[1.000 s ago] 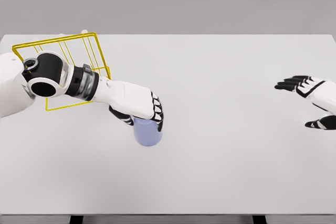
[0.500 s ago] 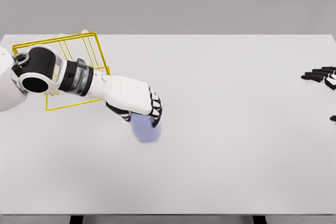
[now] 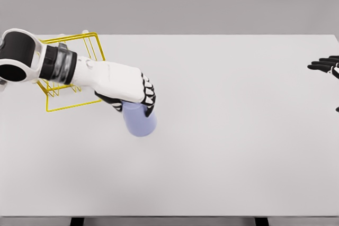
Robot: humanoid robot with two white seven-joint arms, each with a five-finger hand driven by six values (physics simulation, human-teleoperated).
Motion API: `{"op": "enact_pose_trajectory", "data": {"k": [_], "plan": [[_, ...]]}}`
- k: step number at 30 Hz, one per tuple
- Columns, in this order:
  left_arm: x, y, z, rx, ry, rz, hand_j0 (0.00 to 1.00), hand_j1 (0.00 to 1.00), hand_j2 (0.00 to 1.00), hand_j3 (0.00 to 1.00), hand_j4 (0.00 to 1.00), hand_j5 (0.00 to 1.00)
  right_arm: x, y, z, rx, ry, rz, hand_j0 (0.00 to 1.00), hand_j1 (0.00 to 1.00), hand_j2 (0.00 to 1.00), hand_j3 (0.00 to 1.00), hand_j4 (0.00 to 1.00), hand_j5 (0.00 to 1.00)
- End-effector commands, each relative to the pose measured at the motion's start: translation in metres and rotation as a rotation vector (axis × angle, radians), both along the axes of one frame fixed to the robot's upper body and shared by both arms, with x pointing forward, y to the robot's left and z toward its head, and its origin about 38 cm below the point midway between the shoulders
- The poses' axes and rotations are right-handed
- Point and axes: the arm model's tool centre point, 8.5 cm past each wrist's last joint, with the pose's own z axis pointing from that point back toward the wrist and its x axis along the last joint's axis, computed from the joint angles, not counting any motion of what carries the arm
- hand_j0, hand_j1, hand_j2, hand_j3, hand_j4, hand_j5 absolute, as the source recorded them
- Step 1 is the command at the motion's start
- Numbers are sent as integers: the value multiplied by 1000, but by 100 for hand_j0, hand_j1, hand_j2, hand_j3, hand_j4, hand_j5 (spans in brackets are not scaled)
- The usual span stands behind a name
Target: Place the cup on the cup holder with both arms
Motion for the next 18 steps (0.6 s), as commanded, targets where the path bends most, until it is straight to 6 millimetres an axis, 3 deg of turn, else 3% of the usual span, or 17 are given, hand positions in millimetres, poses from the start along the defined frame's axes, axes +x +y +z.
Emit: {"op": "enact_pose_trajectory", "data": {"k": [1,7,13,18], "plan": [[-2,4,3,-14,12,9,53,53,53,53,53,53,0,-2,-1,10,4,-6,100,100,100,100,100,100],[-1,12,17,-25,-2,23,53,53,53,53,53,53,-2,-26,-13,18,39,-82,100,100,100,100,100,100],[-3,21,29,-36,-6,39,52,52,52,52,52,52,-10,-30,-27,9,93,-94,100,100,100,100,100,100],[-3,27,40,-43,-19,51,52,52,52,52,52,52,-10,-31,-24,3,87,-92,100,100,100,100,100,100]]}}
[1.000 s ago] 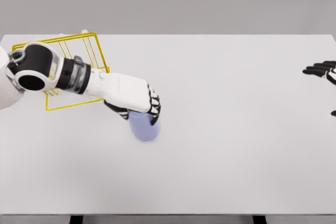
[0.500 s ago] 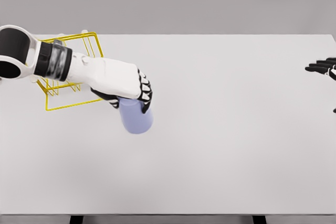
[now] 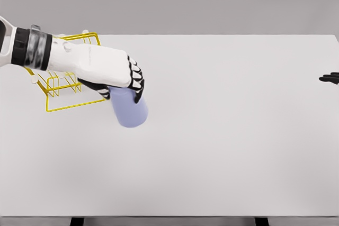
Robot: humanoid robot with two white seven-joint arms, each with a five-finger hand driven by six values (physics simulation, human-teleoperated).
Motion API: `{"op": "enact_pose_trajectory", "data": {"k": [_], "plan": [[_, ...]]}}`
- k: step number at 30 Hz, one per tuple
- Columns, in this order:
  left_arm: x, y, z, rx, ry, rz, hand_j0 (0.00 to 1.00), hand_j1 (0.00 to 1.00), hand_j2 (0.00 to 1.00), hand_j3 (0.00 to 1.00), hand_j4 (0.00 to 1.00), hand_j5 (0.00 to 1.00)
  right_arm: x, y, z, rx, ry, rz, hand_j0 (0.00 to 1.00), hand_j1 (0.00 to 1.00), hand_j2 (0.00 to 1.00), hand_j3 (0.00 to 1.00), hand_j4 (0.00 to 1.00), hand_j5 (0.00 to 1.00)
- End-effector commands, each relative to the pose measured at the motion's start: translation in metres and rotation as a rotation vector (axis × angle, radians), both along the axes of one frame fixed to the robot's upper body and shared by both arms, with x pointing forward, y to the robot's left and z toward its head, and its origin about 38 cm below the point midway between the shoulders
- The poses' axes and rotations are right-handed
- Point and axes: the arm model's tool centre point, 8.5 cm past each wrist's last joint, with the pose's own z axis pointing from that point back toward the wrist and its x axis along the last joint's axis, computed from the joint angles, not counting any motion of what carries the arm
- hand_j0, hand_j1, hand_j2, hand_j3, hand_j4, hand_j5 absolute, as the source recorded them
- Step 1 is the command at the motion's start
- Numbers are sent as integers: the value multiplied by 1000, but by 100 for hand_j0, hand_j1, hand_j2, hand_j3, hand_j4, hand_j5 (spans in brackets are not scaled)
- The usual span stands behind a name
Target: Place the cup on the cup holder with both arms
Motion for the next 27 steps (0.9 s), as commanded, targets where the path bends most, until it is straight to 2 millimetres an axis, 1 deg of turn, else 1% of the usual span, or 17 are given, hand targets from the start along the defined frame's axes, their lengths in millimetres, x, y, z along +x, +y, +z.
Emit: {"op": "enact_pose_trajectory", "data": {"k": [1,5,8,9,13,16,17,18,22,23,24,26,27], "plan": [[-1,4,2,-11,10,12,52,52,52,52,52,52,0,0,2,7,-3,-2,100,100,100,100,100,100],[-1,9,7,-14,5,21,52,52,52,52,52,52,0,1,0,11,-4,-1,100,100,100,100,100,100],[-2,12,14,-20,-4,28,52,52,52,52,52,52,-1,1,-1,12,-1,-1,100,100,100,100,100,100],[-2,15,19,-31,-11,34,52,52,52,52,52,52,-1,1,-2,14,2,-3,100,100,100,100,100,100],[-1,16,26,-42,-25,38,52,52,52,52,52,52,-1,1,-2,12,1,-2,100,100,100,100,100,100],[-1,21,31,-46,-40,49,52,52,52,52,52,52,-1,1,-1,11,1,-2,100,100,100,100,100,100],[-2,22,32,-46,-42,50,52,52,52,52,52,52,-1,1,0,8,0,-1,100,100,100,100,100,100],[-2,27,36,-48,-52,63,52,52,52,52,52,52,0,1,1,4,-2,1,100,100,100,100,100,100],[-2,29,43,-57,-71,68,52,52,52,52,52,52,-2,-1,3,12,-15,-8,100,100,100,100,100,100],[-2,32,44,-56,-72,74,52,52,52,52,52,52,-3,-7,11,13,-42,-26,100,100,100,100,100,100],[-2,32,48,-63,-81,75,51,51,51,51,51,51,-7,-11,14,36,-72,-53,100,100,100,100,100,100],[-2,33,53,-72,-94,77,51,51,51,51,51,51,-10,-9,18,46,-101,-54,100,100,100,100,100,100],[-2,34,53,-73,-95,80,51,51,51,51,51,51,-14,-5,13,48,-87,-48,100,100,100,100,100,100]]}}
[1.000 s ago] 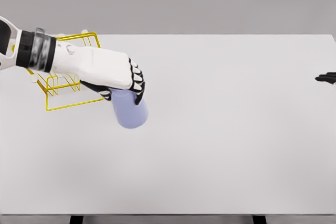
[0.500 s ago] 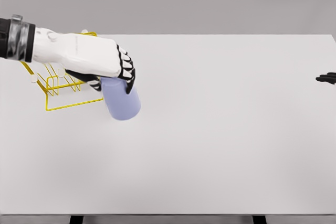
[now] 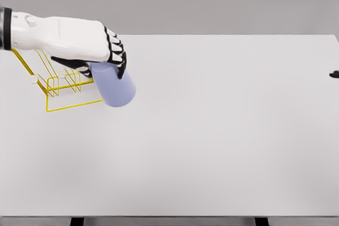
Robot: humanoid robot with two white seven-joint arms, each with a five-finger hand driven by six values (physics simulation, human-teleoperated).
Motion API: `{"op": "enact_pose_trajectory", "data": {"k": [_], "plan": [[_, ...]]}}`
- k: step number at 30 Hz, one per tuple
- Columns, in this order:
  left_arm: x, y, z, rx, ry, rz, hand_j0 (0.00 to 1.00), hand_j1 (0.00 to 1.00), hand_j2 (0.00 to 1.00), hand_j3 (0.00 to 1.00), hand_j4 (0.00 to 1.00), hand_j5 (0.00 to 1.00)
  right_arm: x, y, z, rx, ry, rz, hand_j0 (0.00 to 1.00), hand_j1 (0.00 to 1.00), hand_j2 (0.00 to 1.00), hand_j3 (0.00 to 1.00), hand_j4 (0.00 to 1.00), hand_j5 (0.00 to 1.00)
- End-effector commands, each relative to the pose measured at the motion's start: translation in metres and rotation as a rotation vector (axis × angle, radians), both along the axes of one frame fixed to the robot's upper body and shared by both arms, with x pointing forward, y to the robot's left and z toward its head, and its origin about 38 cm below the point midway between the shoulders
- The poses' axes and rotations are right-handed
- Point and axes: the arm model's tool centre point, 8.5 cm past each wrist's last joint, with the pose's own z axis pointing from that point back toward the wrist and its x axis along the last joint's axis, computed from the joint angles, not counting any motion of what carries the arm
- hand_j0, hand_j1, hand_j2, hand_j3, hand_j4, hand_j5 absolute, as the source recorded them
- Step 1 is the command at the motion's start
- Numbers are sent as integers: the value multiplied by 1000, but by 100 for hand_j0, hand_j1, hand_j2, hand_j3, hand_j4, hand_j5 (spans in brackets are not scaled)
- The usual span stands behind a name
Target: Place the cup on the cup holder with both arms
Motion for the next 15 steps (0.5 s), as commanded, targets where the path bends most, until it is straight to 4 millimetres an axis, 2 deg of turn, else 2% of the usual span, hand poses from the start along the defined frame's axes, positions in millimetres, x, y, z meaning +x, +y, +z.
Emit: {"op": "enact_pose_trajectory", "data": {"k": [1,6,7,8,12,14,15], "plan": [[0,2,6,-12,-12,8,51,51,51,51,51,51,-3,1,4,19,-28,-7,100,100,100,100,100,100],[0,11,14,-18,-30,31,50,50,50,50,50,50,-9,3,-5,22,1,-5,100,100,100,100,100,100],[0,12,16,-20,-35,32,50,50,50,50,50,50,-10,13,-1,20,-20,20,100,100,100,100,100,100],[0,12,18,-24,-40,33,50,50,50,50,50,50,-12,17,-8,55,-27,13,100,100,100,100,100,100],[0,16,19,-22,-44,45,49,49,49,49,49,49,-13,24,-21,109,-28,9,100,100,100,100,100,100],[1,20,20,-20,-46,55,49,49,49,49,49,49,-2,60,-49,104,83,132,100,100,100,100,100,100],[1,22,21,-19,-48,61,49,49,49,49,49,49,9,76,-49,68,111,207,100,100,100,100,100,100]]}}
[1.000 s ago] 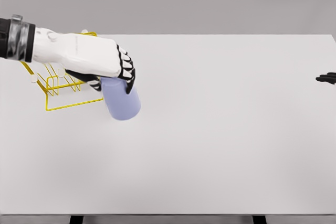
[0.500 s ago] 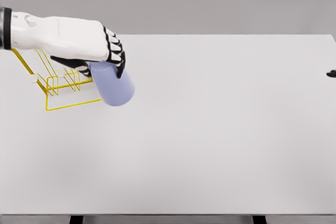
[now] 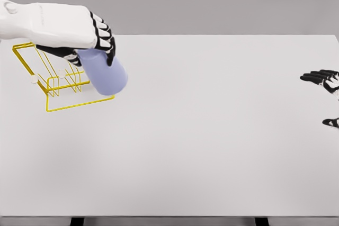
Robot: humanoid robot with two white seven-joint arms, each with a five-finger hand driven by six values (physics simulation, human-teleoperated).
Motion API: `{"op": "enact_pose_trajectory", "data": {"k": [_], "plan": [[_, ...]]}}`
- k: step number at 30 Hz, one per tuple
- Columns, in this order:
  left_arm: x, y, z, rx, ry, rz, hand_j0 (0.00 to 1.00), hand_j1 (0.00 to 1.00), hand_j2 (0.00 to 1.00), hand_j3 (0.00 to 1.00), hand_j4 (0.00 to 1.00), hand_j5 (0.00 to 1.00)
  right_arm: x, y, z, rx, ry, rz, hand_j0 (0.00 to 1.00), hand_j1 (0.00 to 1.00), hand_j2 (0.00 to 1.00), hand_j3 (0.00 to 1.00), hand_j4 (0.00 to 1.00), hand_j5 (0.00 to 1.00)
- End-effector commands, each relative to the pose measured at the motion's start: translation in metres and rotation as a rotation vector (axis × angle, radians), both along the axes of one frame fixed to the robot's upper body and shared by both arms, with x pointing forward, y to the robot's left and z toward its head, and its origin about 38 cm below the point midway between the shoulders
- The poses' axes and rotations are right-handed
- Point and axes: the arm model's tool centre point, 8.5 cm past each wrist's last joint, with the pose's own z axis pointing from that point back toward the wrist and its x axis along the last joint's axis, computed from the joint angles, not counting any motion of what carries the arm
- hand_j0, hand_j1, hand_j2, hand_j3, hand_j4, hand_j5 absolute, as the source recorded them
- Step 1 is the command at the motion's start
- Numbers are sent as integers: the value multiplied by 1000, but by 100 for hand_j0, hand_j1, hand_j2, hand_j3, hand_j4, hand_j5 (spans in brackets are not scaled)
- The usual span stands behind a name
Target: Place the cup on the cup holder with both arms
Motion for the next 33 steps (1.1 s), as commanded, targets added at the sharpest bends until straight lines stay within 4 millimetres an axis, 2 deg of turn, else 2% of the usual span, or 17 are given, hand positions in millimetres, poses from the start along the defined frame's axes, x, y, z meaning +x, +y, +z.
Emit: {"op": "enact_pose_trajectory", "data": {"k": [1,3,7,8,10,11,15,26,33], "plan": [[0,5,5,-8,-11,16,49,49,49,49,49,49,4,41,-37,-38,146,156,100,100,100,100,100,100],[0,7,8,-12,-17,21,49,49,49,49,49,49,16,68,-42,-86,160,242,100,100,100,100,100,100],[1,12,8,-5,-21,37,49,49,49,49,49,49,16,79,-51,-90,185,279,100,100,100,100,100,100],[0,16,9,-4,-20,47,49,49,49,49,49,49,16,79,-50,-91,181,278,100,100,100,100,100,100],[0,19,9,-1,-22,53,49,49,49,49,49,49,25,65,-24,-170,142,265,100,100,100,100,100,100],[-1,21,9,0,-22,59,49,49,49,49,49,49,24,60,-22,-192,148,262,100,100,100,100,100,100],[0,22,9,4,-25,63,49,49,49,49,49,49,26,83,-36,-77,126,276,100,100,100,100,100,100],[16,43,2,3,-4,144,49,49,49,49,49,49,25,83,-38,-66,128,269,100,100,100,100,100,100],[21,49,0,12,-6,169,49,49,49,49,49,49,24,81,-38,-75,133,267,100,100,100,100,100,100]]}}
